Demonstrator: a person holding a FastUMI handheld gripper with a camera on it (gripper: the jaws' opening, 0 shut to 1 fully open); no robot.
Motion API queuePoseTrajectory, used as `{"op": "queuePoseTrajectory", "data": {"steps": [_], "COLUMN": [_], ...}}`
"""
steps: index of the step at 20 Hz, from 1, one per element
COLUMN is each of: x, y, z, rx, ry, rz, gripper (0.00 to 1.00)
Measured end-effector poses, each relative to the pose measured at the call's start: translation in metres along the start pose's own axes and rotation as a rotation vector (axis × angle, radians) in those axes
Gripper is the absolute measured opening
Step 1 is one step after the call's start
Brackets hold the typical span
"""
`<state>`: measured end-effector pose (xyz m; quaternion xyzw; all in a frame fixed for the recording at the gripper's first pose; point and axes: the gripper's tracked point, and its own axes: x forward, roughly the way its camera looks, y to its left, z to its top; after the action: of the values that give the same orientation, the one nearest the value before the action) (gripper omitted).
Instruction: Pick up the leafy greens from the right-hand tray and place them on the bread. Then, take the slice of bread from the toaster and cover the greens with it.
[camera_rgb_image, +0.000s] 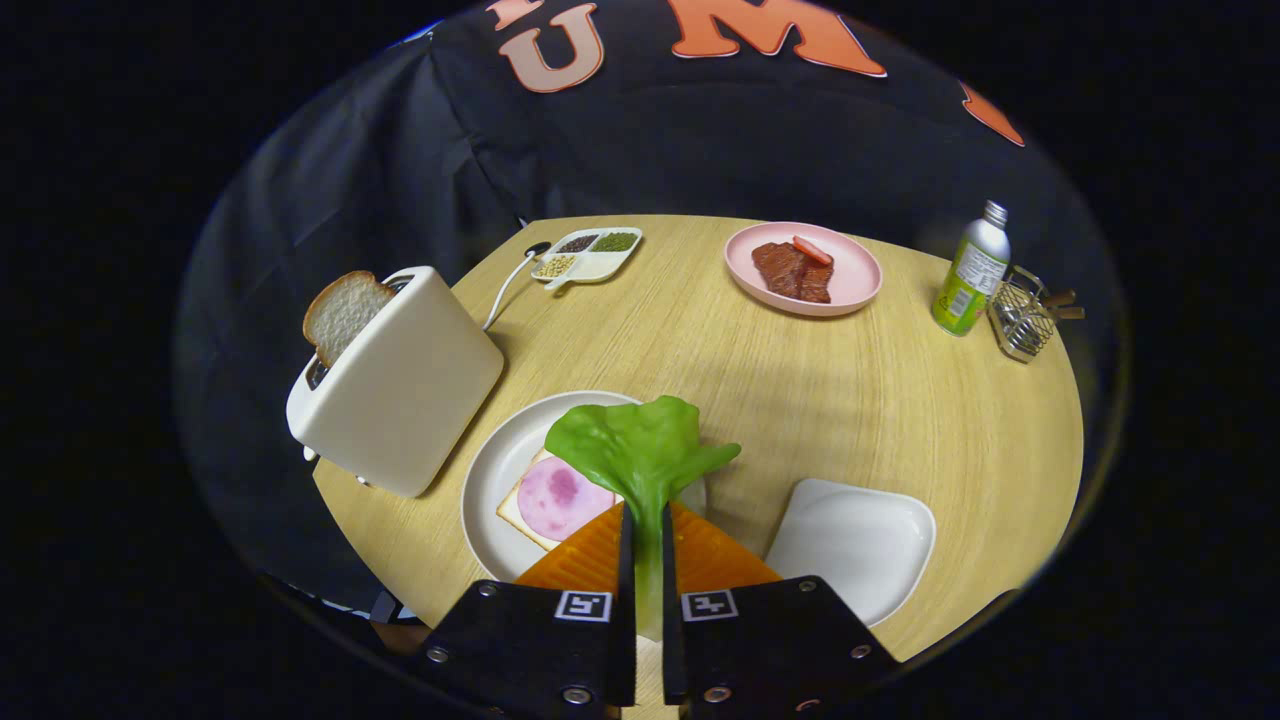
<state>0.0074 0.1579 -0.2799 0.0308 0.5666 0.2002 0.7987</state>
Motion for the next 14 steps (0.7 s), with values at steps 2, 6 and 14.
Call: {"op": "queuePoseTrajectory", "data": {"steps": [2,6,14], "x": [0.01,0.029,0.043], "y": [0.01,0.023,0.046], "z": [0.002,-0.005,-0.011], "rx": [-0.009,-0.019,-0.087], "ry": [0.01,0.065,0.095], "rz": [0.011,0.014,0.01], "gripper": [0.11,0.13,0.33]}}
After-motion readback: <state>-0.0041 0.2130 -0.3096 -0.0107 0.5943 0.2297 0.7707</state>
